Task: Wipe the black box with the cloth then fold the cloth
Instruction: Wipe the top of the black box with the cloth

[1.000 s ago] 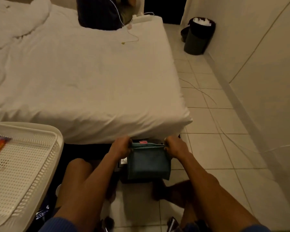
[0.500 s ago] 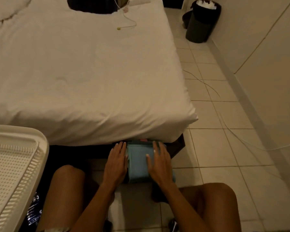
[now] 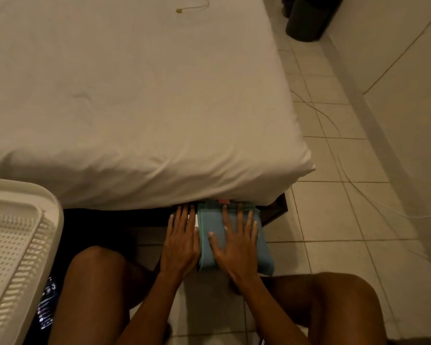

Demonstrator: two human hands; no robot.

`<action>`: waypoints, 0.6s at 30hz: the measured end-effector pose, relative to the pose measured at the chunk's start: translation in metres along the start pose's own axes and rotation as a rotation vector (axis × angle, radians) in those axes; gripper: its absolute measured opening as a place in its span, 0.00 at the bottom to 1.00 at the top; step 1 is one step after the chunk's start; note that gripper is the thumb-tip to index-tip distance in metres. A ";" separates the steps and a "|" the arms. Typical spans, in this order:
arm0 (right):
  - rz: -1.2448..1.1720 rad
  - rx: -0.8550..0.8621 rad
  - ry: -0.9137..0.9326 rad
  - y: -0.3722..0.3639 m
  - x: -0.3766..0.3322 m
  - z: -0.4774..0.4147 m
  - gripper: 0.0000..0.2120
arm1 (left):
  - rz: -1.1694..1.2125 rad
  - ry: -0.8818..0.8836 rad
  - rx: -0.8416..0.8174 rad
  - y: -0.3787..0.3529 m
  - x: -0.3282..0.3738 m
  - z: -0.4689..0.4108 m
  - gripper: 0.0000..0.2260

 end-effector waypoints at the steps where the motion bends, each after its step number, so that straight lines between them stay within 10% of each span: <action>1: 0.005 0.002 -0.001 -0.001 0.000 0.000 0.37 | 0.001 -0.005 0.007 0.001 0.000 0.001 0.25; 18: -0.030 -0.038 -0.018 -0.005 -0.005 0.025 0.37 | 0.064 0.011 -0.037 -0.002 -0.003 0.022 0.25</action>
Point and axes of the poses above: each hand's wrist, its own z-axis away from the middle knuckle, its own y-axis out of the back of the hand, x = y × z, the point moved 9 cm from there along -z, towards the middle knuckle, and after that the axes turned 13 degrees about -x, right-handed, at the moved point
